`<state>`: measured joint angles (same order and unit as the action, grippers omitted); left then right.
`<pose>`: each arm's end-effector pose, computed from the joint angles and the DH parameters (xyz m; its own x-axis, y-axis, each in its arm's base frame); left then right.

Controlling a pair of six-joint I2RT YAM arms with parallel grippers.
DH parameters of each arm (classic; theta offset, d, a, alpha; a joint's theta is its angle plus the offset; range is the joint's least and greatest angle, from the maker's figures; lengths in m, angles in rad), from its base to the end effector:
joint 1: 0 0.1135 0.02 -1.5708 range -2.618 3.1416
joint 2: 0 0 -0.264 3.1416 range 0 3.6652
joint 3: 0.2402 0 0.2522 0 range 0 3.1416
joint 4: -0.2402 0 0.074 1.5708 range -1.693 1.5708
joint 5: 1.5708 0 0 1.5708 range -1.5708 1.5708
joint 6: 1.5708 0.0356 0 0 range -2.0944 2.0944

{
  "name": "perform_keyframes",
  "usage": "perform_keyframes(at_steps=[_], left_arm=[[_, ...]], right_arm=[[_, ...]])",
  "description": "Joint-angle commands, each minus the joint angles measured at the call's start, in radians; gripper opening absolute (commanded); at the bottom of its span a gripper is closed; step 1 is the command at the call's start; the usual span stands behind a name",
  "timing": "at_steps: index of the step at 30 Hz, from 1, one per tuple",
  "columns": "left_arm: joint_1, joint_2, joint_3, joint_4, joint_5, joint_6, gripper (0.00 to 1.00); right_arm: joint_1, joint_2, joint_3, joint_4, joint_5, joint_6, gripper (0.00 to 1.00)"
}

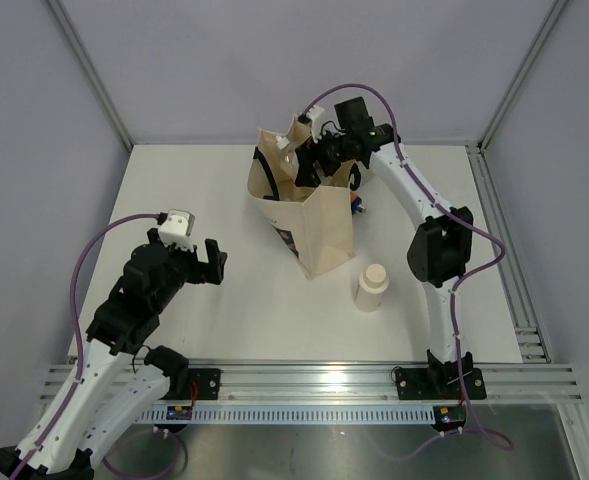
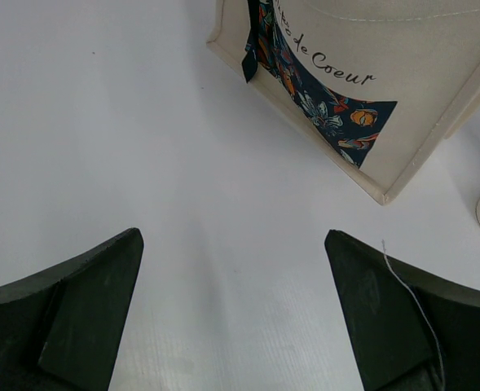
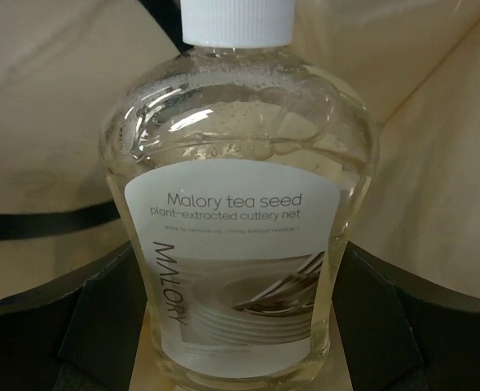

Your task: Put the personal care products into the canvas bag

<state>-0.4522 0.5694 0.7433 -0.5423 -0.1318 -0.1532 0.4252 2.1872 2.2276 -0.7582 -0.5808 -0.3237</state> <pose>0.1194 -0.0528 0.3179 -0.3694 0.0113 -0.9292 0.2697 0.9582 -0.0956 0.4411 0.2212 0.3305 -0.3386 -0.4452 -0.8289 -0.8745 0.4741 0.1026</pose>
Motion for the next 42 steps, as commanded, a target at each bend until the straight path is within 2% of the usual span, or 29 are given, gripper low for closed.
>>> perform_keyframes(at_steps=[1, 6, 7, 9, 10, 12, 14, 23, 26, 29, 31, 34, 35, 36, 38, 41, 42], left_arm=[[0.003, -0.011, -0.005, 0.061, -0.003, 0.021, 0.99], [0.003, -0.020, -0.005, 0.061, 0.008, 0.023, 0.99], [0.003, -0.022, -0.005, 0.061, 0.009, 0.023, 0.99], [0.003, -0.026, -0.005, 0.062, 0.014, 0.023, 0.99], [0.003, -0.026, -0.005, 0.064, 0.017, 0.023, 0.99], [0.003, -0.028, -0.005, 0.065, 0.024, 0.023, 0.99], [0.003, -0.026, -0.007, 0.067, 0.027, 0.023, 0.99], [0.003, -0.013, -0.018, 0.090, 0.080, -0.009, 0.99], [0.003, 0.004, -0.018, 0.097, 0.132, -0.011, 0.99], [0.003, 0.021, -0.030, 0.128, 0.273, 0.006, 0.99], [0.003, 0.026, -0.042, 0.156, 0.375, -0.009, 0.99], [-0.005, 0.035, -0.076, 0.223, 0.487, -0.061, 0.98], [-0.011, 0.037, -0.093, 0.257, 0.507, -0.074, 0.97], [-0.022, 0.047, -0.097, 0.269, 0.521, -0.086, 0.96], [-0.080, 0.064, -0.097, 0.286, 0.508, -0.109, 0.95], [-0.205, 0.102, -0.094, 0.300, 0.420, -0.120, 0.96], [-0.285, 0.113, -0.093, 0.307, 0.362, -0.123, 0.97]], right_arm=[[0.020, -0.130, -0.034, 0.068, 0.024, -0.106, 0.04], [0.044, -0.168, -0.166, 0.042, 0.096, -0.149, 0.23], [0.046, -0.173, -0.180, 0.033, 0.104, -0.152, 0.37], [0.049, -0.175, -0.212, 0.027, 0.145, -0.158, 0.49], [0.047, -0.176, -0.215, 0.020, 0.153, -0.164, 0.64], [0.049, -0.181, -0.214, 0.005, 0.179, -0.170, 0.76], [0.049, -0.202, -0.206, -0.007, 0.179, -0.173, 0.99], [0.046, -0.362, -0.144, -0.050, 0.128, -0.176, 0.99], [0.041, -0.434, -0.166, -0.064, 0.092, -0.186, 1.00], [0.017, -0.523, -0.224, -0.067, 0.036, -0.181, 1.00], [-0.017, -0.605, -0.301, -0.061, -0.029, -0.160, 1.00], [-0.149, -0.727, -0.460, -0.012, -0.172, -0.095, 1.00], [-0.242, -0.754, -0.509, 0.026, -0.215, -0.078, 0.99], [-0.288, -0.785, -0.617, 0.040, -0.282, -0.055, 1.00], [-0.386, -0.866, -0.786, 0.062, -0.330, -0.057, 1.00], [-0.454, -0.977, -0.949, 0.101, -0.408, -0.058, 1.00], [-0.485, -1.045, -1.058, 0.130, -0.425, -0.040, 1.00]])
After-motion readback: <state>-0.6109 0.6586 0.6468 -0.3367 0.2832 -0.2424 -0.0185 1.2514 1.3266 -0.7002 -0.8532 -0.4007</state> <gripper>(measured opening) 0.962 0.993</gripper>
